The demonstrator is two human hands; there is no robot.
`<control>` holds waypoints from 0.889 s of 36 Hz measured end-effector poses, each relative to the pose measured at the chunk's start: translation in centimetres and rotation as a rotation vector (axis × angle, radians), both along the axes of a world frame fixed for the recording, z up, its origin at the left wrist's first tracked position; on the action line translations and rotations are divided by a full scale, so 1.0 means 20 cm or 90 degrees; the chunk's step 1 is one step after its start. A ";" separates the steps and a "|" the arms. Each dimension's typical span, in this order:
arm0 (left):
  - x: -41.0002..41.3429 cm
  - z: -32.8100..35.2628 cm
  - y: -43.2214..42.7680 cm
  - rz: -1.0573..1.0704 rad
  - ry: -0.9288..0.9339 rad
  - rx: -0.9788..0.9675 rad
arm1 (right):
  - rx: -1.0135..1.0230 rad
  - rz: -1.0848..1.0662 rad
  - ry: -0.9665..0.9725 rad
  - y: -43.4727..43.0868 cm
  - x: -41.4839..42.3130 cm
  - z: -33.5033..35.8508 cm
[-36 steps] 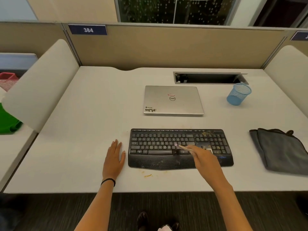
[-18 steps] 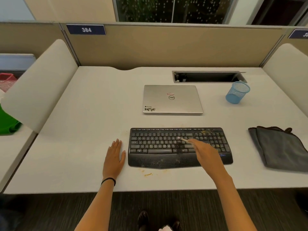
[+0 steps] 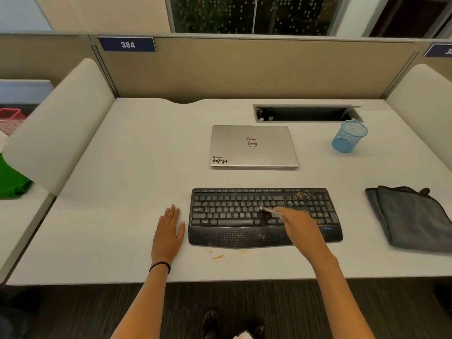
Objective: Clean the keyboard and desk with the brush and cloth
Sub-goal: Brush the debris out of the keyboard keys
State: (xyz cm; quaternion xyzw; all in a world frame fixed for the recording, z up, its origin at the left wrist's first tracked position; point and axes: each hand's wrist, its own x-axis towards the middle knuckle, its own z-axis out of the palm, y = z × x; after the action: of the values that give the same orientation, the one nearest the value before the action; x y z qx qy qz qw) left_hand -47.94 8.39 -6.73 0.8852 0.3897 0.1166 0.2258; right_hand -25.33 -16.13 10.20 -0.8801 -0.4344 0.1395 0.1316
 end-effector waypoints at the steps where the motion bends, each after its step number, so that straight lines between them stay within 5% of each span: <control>1: 0.00 0.00 0.00 -0.003 0.004 0.001 | -0.010 0.008 0.007 0.00 -0.01 -0.01; 10: 0.00 0.00 0.00 -0.008 0.009 0.004 | -0.028 0.076 0.059 -0.06 -0.06 0.05; 17: 0.00 0.00 0.00 -0.006 0.008 0.006 | 0.106 0.006 0.032 -0.04 -0.04 0.01; 25: 0.00 -0.02 0.01 -0.007 0.022 0.010 | -0.013 0.068 0.088 -0.04 -0.06 0.03; 32: 0.00 0.00 0.00 0.000 0.001 0.000 | 0.058 -0.035 0.032 -0.03 -0.06 0.05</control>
State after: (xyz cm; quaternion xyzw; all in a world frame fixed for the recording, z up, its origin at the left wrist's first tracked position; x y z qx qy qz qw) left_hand -47.90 8.38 -6.71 0.8854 0.3897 0.1158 0.2255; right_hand -26.44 -16.68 11.19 -0.8808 -0.4127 0.1382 0.1864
